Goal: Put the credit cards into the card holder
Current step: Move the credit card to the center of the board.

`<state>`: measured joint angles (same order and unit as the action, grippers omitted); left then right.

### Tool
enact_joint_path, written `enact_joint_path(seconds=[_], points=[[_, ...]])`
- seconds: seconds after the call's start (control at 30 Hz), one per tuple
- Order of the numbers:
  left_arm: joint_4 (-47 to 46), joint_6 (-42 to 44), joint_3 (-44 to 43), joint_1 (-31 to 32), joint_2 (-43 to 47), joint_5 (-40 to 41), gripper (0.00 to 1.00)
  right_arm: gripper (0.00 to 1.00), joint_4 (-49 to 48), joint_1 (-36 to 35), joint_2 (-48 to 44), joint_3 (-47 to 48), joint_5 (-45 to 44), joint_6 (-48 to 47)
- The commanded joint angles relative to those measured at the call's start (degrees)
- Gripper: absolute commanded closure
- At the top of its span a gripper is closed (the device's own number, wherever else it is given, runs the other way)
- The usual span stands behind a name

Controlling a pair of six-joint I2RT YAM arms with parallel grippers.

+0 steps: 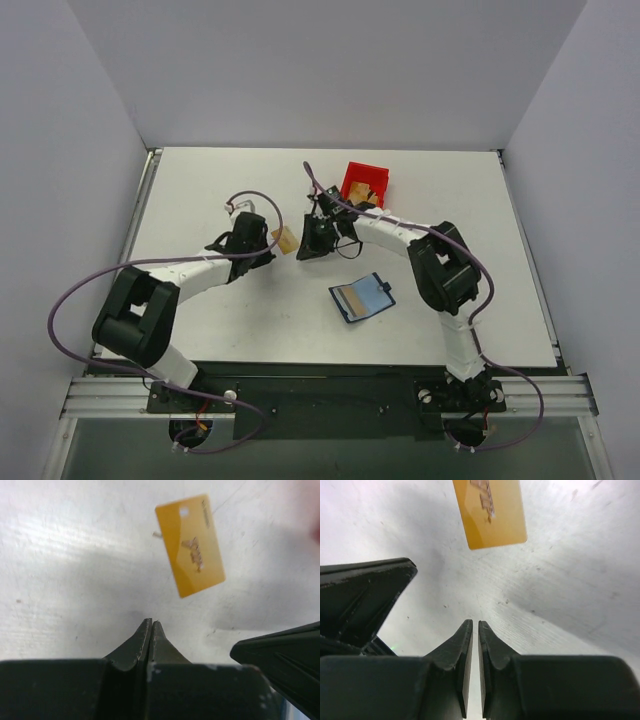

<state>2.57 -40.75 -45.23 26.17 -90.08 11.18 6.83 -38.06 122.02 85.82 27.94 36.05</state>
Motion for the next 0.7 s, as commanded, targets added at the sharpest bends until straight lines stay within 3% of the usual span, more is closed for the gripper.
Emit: enact_joint_path(seconds=[0.0,0.13,0.4,0.53,0.67], points=[[-0.2,2.6,-7.8,-1.9,0.9,2.4,1.00,0.93,-0.1,4.6,-7.3,0.6,-1.0,-2.0],[-0.9,5.5,-14.6,-2.4,-3.8,3.8,1.00,0.92,-0.2,8.8,-14.4,-4.3,-3.0,-4.1],[2.8,9.7,-28.3,-2.4,-16.4,4.6,0.98,0.84,1.7,9.6,-30.0,-17.8,-9.0,-7.8],[5.8,11.8,-32.8,-2.3,-20.1,6.4,0.68,0.80,0.8,9.7,-34.5,-25.4,-8.1,-6.3],[7.6,13.5,-36.2,-2.2,-23.5,7.3,0.50,0.79,0.3,9.7,-36.1,-29.1,-7.8,-5.7]])
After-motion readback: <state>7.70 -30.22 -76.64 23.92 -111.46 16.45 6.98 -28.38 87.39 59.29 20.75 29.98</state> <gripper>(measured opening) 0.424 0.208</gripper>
